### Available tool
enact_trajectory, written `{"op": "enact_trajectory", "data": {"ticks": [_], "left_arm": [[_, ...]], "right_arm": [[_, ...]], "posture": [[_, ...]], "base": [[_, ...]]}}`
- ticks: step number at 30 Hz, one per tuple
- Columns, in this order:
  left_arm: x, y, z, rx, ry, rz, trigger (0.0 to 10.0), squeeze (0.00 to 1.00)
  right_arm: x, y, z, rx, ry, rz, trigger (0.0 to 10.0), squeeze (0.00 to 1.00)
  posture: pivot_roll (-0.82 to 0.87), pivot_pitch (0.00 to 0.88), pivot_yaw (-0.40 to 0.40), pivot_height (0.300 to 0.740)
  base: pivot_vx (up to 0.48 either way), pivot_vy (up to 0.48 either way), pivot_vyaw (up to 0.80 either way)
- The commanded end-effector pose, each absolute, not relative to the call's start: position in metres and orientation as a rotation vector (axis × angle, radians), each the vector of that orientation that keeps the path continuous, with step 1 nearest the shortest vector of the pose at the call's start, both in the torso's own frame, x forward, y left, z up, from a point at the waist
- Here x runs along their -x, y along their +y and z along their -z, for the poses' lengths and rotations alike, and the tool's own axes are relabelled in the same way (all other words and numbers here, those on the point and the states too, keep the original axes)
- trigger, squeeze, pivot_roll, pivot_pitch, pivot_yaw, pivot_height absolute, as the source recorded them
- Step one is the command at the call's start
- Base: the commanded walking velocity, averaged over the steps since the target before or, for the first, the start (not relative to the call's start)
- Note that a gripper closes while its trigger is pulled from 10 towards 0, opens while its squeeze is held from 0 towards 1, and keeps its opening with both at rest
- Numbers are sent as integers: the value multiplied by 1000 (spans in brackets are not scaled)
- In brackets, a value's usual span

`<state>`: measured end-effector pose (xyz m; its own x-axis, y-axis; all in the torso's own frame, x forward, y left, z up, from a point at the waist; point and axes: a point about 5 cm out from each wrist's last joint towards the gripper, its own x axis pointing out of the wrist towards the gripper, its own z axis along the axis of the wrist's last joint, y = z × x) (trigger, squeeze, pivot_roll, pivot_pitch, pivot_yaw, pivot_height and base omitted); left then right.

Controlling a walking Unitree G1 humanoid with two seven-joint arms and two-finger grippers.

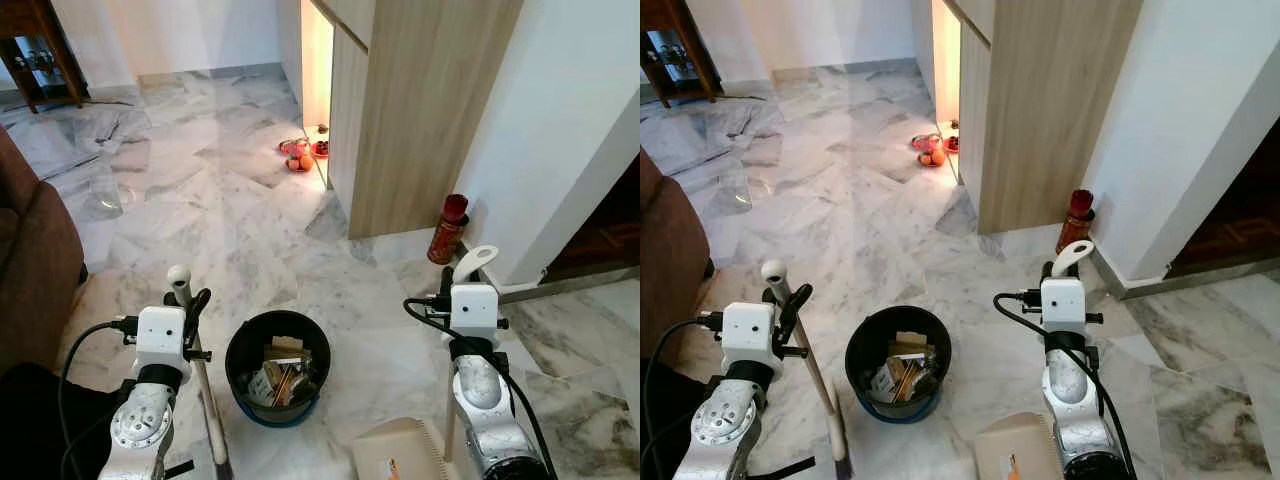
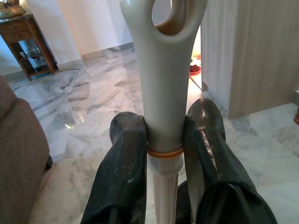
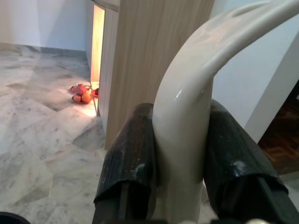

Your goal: Sweep floor

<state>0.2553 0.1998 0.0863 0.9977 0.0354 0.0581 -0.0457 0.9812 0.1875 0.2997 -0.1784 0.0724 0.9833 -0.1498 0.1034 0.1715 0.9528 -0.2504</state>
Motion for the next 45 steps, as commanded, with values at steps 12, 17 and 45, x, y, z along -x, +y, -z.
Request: {"op": "enact_trajectory", "data": {"ticks": [12, 17, 45], "left_arm": [[-255, 198, -85, -182, -75, -32, 10000, 0], [-254, 199, -84, -184, -75, -30, 10000, 0], [-252, 197, -88, -191, -88, -24, 10000, 0]], "right_arm": [[-308, -176, -79, 148, -109, 178, 10000, 0], [-310, -175, -81, 138, -121, 175, 10000, 0], [-310, -177, -80, 134, -113, 178, 10000, 0]], "posture": [[133, 10, 1, 740], [143, 4, 4, 740], [160, 51, 1, 740]], "base": [[0, 0, 0], [0, 0, 0], [0, 0, 0]]}}
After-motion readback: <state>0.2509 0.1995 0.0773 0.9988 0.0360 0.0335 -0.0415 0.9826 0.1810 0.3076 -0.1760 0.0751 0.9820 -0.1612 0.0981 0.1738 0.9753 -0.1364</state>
